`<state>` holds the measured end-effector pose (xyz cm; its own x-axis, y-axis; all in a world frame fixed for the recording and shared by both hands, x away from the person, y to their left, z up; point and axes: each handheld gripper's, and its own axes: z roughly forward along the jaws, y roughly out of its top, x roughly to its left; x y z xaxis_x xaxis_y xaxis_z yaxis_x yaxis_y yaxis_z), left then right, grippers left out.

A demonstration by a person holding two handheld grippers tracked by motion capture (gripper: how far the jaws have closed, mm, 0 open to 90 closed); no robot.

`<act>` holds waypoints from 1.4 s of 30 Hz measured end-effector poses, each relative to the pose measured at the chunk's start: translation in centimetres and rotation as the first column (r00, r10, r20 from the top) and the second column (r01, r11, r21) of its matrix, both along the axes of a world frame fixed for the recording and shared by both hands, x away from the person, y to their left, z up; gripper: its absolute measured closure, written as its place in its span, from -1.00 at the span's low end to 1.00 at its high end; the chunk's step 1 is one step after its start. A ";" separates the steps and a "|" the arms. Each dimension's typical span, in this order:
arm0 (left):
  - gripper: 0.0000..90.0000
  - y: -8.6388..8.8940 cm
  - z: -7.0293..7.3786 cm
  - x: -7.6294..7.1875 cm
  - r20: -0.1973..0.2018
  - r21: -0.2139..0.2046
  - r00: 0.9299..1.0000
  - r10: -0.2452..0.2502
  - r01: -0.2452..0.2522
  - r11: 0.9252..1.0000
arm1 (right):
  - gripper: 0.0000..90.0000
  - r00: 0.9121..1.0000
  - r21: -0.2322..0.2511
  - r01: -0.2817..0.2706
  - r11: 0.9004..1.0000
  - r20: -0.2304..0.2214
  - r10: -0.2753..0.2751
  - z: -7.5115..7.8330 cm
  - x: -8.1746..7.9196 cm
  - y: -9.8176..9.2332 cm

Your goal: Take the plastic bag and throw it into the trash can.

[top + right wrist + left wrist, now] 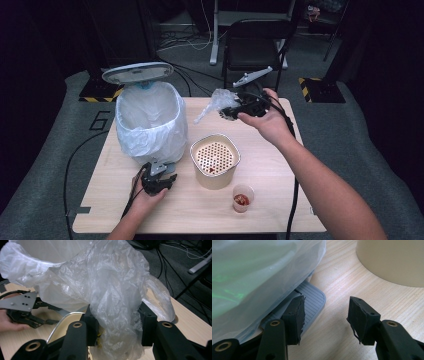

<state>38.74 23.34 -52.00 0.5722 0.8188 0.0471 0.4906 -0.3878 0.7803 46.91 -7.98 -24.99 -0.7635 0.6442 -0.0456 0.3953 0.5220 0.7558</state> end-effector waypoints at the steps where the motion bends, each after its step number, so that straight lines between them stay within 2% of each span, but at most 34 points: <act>1: 0.05 0.0 -0.1 0.0 0.003 -0.005 1.000 0.005 -0.005 1.000 | 0.35 1.000 0.008 -0.009 1.000 -0.003 0.009 0.1 0.0 0.7; 3: 0.05 0.0 0.0 0.0 -0.001 -0.006 1.000 0.010 -0.010 1.000 | 0.35 1.000 0.001 -0.018 1.000 -0.007 0.018 0.2 0.0 1.1; 5: 0.05 -0.2 -0.1 -0.1 -0.011 -0.026 1.000 0.020 -0.020 0.999 | 0.35 1.000 0.008 -0.020 1.000 -0.011 0.020 0.2 -0.1 1.9; 7: 0.05 -0.2 -0.1 -0.1 -0.007 -0.027 1.000 0.018 -0.018 0.999 | 0.35 0.999 0.008 -0.033 0.999 -0.014 0.033 0.4 -0.3 3.1; 8: 0.05 -0.2 -0.1 -0.1 -0.007 -0.028 1.000 0.019 -0.019 0.999 | 0.35 0.999 0.008 -0.033 0.999 -0.014 0.033 0.4 -0.3 3.1; 11: 0.05 -0.2 -0.1 -0.1 -0.010 -0.027 1.000 0.019 -0.019 0.999 | 0.35 0.998 0.006 -0.070 0.997 -0.006 0.070 0.6 -0.2 4.5; 14: 0.05 -0.2 -0.1 -0.1 -0.013 -0.027 1.000 0.020 -0.020 0.999 | 0.35 0.997 0.012 -0.070 0.997 -0.024 0.070 0.7 -0.3 5.2; 15: 0.05 0.0 0.1 -0.1 -0.027 -0.008 1.000 0.000 0.000 1.000 | 0.34 0.996 0.010 -0.090 0.996 -0.009 0.090 0.7 -0.1 6.0; 16: 0.05 0.0 0.1 -0.1 -0.029 -0.008 1.000 0.001 -0.001 1.000 | 0.34 0.996 0.010 -0.090 0.996 -0.009 0.090 0.7 -0.1 6.0; 20: 0.05 0.0 0.0 -0.1 -0.019 -0.010 1.000 0.005 -0.005 1.000 | 0.35 0.995 0.016 -0.101 0.995 -0.015 0.101 0.8 0.1 7.6; 21: 0.05 -0.3 -0.3 -0.1 0.001 -0.042 0.999 0.034 -0.034 0.999 | 0.35 0.993 0.015 -0.113 0.993 -0.012 0.114 0.8 0.2 8.5; 24: 0.05 -0.3 -0.3 -0.1 0.001 -0.043 0.999 0.034 -0.034 0.998 | 0.35 0.992 0.008 -0.127 0.992 -0.007 0.127 0.7 0.3 9.4; 25: 0.05 0.1 0.1 -0.1 -0.035 -0.007 0.999 -0.004 0.004 1.000 | 0.35 0.991 0.008 -0.135 0.991 -0.002 0.135 0.7 0.4 9.8; 28: 0.05 0.0 0.1 -0.1 -0.036 -0.010 0.999 -0.002 0.001 1.000 | 0.35 0.988 0.006 -0.155 0.988 0.006 0.155 0.6 0.4 11.0; 32: 0.05 0.1 0.1 -0.1 -0.035 -0.006 0.999 -0.003 0.003 1.000 | 0.34 0.987 0.000 -0.163 0.987 -0.009 0.163 0.6 0.3 12.3; 33: 0.05 -0.3 -0.3 -0.1 0.002 -0.043 0.999 0.036 -0.035 0.998 | 0.34 0.986 0.002 -0.165 0.986 -0.010 0.165 0.5 0.3 12.8; 36: 0.05 -0.3 -0.3 -0.1 0.002 -0.042 0.999 0.035 -0.035 0.999 | 0.34 0.986 -0.004 -0.167 0.986 -0.014 0.167 0.2 0.5 13.6; 42: 0.05 -0.3 -0.3 -0.1 0.003 -0.042 0.999 0.035 -0.035 0.999 | 0.34 0.988 0.015 -0.152 0.988 -0.010 0.152 -0.2 1.2 15.3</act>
<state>38.64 23.03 -52.27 0.5431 0.8395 0.0142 0.5007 -0.3374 0.7972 48.12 7.27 -25.17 -0.8529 0.5213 -0.0288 0.3203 0.5661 0.7596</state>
